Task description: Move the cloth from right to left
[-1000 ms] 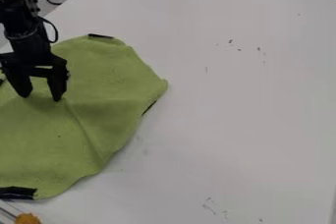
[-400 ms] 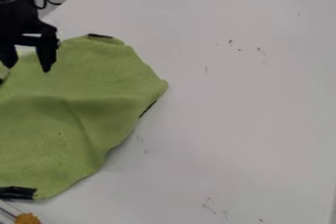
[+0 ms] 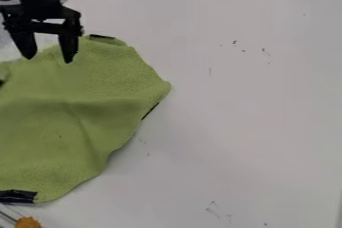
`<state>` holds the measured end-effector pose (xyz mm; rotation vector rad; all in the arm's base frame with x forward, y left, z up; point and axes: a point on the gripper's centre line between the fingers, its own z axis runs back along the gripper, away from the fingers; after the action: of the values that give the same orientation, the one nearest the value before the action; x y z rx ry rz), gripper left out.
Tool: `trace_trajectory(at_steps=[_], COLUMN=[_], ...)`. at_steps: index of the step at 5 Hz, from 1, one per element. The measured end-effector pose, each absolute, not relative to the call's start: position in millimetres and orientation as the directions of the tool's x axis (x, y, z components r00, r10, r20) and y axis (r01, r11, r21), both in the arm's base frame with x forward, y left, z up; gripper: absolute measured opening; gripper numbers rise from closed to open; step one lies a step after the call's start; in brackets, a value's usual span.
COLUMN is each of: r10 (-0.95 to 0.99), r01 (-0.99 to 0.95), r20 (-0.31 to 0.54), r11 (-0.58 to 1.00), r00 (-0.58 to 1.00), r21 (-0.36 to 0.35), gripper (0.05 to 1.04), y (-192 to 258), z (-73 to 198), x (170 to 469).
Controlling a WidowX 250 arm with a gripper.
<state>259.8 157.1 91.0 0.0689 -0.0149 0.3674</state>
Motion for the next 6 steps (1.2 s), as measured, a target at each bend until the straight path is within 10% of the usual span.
trace_trajectory(at_steps=[6], r10=[0.333], r01=[-0.334], r20=[0.032], r11=[0.942], r00=[0.942], r21=[0.043], gripper=[0.998], y=[-9.1], z=[115.7], x=[305.6])
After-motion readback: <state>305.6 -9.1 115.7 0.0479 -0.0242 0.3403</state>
